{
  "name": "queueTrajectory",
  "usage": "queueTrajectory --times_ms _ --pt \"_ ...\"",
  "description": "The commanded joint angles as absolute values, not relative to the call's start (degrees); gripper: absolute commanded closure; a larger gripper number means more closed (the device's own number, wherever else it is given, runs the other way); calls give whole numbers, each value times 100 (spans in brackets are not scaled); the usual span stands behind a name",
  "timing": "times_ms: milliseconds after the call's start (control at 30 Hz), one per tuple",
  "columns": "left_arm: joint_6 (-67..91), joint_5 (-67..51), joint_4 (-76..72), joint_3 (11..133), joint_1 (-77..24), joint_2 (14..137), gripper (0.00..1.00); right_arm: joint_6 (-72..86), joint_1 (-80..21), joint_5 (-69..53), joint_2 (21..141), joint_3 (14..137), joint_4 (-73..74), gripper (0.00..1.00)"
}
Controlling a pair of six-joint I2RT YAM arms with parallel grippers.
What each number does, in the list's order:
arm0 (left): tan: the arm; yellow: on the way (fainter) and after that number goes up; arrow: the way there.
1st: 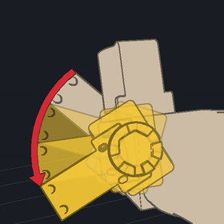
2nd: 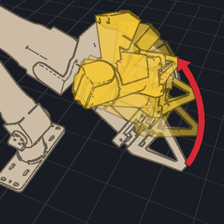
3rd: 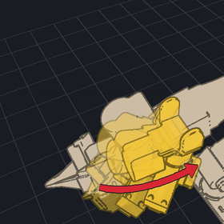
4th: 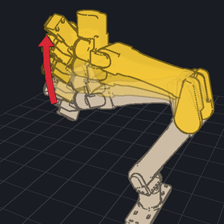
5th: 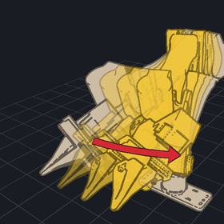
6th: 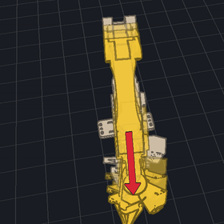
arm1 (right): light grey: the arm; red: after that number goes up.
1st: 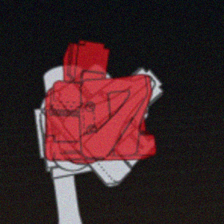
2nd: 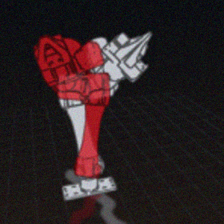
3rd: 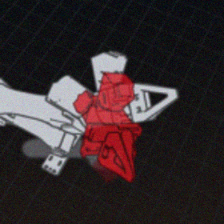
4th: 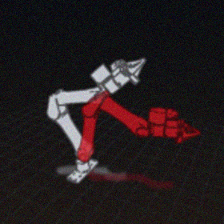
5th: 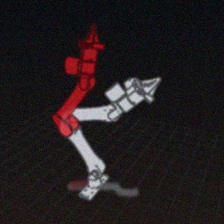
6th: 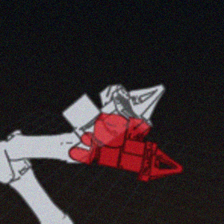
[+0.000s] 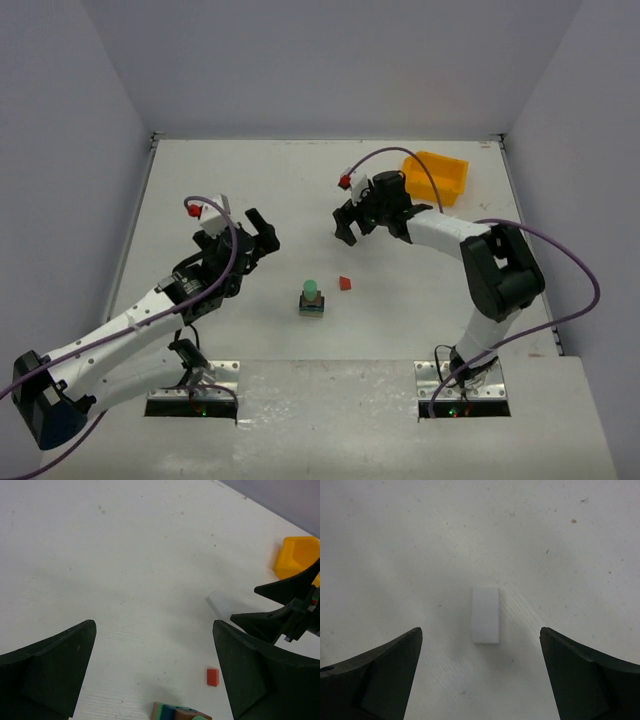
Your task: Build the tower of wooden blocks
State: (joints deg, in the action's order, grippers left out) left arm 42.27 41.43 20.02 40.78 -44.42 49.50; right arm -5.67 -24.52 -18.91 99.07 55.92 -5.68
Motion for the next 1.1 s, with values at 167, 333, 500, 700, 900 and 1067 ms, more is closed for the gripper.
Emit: queueTrajectory --times_ms 167,333,500,700,900,1067 --pt "4364 3235 1071 3593 -3427 5357 0 -1186 -2693 -1405 11033 6530 128 1" --pt "4468 3068 949 3224 -2964 5145 0 -1138 -2694 -1385 11339 6735 289 1" --pt "4677 3164 1011 2993 -2777 4926 0 -1077 -2706 -1520 11544 6872 292 7" --pt "4816 3270 1160 2804 -2777 4764 0 -1046 -2716 -1477 11549 6917 387 44" --pt "4941 3169 1146 2535 -2777 4628 0 -1204 -2763 -1773 11313 6704 285 77" --pt "5030 3105 1186 2279 -2777 4449 0 -1383 -2778 -1835 10738 6673 310 85"
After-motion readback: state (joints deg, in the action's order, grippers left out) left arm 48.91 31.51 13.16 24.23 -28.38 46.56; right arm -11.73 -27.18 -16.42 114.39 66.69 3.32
